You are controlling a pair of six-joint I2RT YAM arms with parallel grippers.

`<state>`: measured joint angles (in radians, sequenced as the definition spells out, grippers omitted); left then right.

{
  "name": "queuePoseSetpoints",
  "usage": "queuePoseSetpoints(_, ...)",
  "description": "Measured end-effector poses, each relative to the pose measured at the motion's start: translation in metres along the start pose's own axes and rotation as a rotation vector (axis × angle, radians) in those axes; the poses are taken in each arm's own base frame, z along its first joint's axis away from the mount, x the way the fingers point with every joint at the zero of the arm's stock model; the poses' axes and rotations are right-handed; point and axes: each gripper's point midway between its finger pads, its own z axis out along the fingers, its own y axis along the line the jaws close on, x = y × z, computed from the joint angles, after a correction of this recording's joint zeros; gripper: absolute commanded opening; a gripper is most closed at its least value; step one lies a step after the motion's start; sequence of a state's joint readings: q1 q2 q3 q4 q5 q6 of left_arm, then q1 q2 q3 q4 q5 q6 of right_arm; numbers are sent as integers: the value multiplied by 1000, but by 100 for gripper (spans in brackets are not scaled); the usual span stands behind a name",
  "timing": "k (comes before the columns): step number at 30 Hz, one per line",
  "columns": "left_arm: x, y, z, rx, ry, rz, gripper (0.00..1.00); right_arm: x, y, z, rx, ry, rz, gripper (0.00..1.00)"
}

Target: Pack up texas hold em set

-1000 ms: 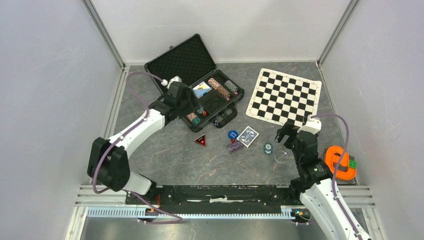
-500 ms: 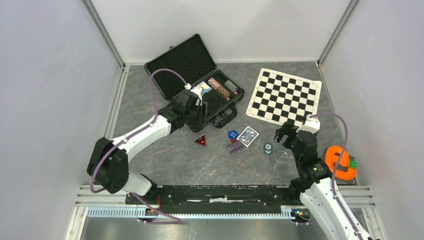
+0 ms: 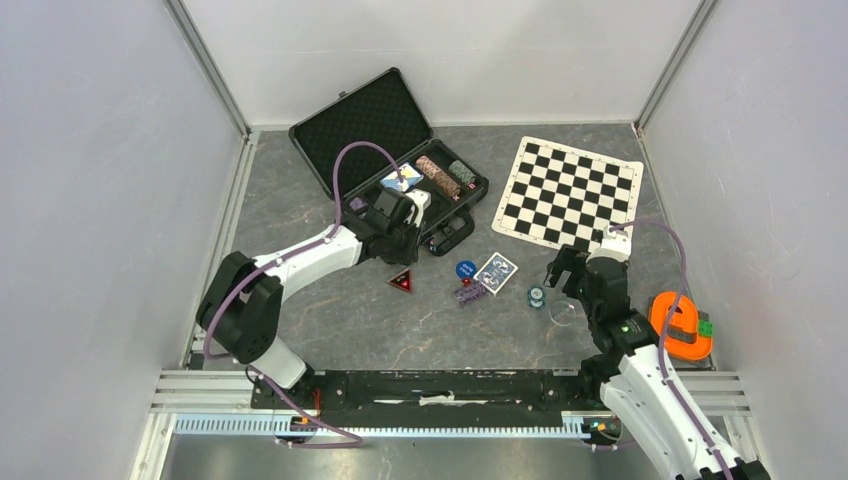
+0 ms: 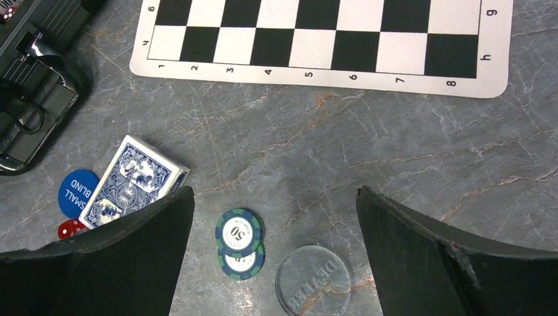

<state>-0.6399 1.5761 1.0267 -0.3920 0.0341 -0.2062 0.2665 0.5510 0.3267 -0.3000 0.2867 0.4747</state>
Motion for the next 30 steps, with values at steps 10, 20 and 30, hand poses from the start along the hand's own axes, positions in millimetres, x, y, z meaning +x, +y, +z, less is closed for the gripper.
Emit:
queuePoseSetpoints(10,-1,18,2,-93,-9,32,40,0,4,0,-19,1,2,99)
queuePoseSetpoints(20,-4,21,3,-112,-17,33,41,0,4,0,-22,3,3,99)
queuePoseSetpoints(30,-6,21,3,-118,-21,35,42,0,5,0,-26,4,6,99)
